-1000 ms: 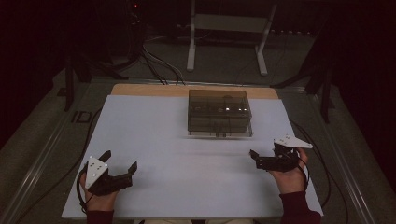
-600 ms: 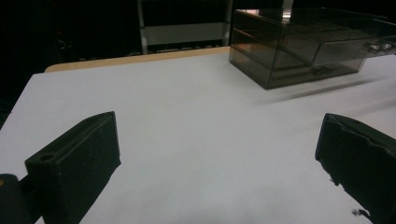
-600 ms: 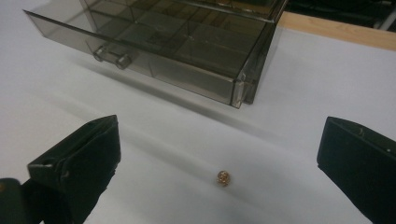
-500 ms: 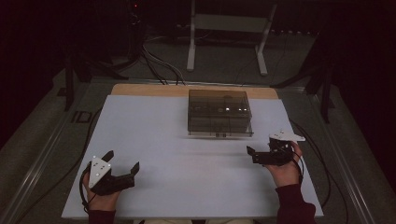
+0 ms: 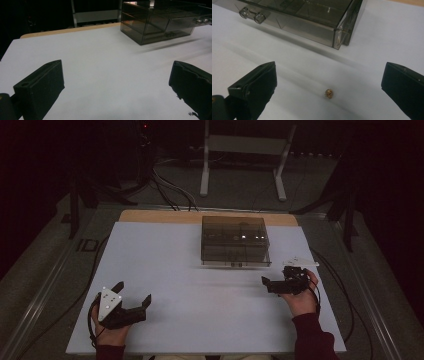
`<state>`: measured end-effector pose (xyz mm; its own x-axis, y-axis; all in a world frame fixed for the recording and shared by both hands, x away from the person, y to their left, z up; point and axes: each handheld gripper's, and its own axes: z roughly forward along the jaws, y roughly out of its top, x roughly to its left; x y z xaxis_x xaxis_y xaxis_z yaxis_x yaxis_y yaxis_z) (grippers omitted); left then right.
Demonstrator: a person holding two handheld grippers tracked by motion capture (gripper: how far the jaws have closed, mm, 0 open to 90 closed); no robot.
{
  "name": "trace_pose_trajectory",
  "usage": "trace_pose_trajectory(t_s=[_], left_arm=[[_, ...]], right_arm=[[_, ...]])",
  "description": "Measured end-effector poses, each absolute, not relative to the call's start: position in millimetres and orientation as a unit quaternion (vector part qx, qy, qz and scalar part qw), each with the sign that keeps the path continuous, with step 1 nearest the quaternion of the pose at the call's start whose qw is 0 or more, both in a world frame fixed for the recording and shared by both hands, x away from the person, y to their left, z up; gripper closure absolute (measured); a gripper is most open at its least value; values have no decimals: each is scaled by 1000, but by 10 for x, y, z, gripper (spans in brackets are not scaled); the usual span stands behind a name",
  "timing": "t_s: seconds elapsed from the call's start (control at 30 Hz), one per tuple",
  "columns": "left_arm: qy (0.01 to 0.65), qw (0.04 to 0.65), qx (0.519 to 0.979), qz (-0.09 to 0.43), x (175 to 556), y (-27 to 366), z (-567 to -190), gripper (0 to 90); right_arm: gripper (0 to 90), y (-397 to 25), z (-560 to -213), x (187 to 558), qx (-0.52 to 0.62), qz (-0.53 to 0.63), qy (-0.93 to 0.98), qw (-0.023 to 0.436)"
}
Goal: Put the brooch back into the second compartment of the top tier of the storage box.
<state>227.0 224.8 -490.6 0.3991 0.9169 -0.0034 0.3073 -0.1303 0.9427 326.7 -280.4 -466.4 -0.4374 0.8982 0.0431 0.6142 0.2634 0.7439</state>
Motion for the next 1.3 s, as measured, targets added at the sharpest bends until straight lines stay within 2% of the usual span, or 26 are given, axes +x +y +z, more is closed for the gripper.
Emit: trace_pose_trajectory(t_s=[0.57,0.87,0.97,1.0,1.17,1.3], left_arm=[[448,484,683,314,2274,2240,-4912,8],[448,485,683,313,2274,2243,-4912,8],[448,485,683,313,2275,2242,-4913,8],[448,485,683,313,2275,2242,-4913,8],[448,485,683,313,2272,2241,-4910,8],[448,486,683,312,2273,2243,-4911,8]], right_arm=[[1,-2792,-4781,3377,498,333,779,184],[31,-2802,-4848,3424,507,316,785,166],[78,-2791,-4871,3432,507,307,789,164],[136,-2779,-4883,3432,507,300,791,165],[193,-2765,-4900,3439,509,293,793,164],[367,-2743,-4936,3456,508,281,798,161]])
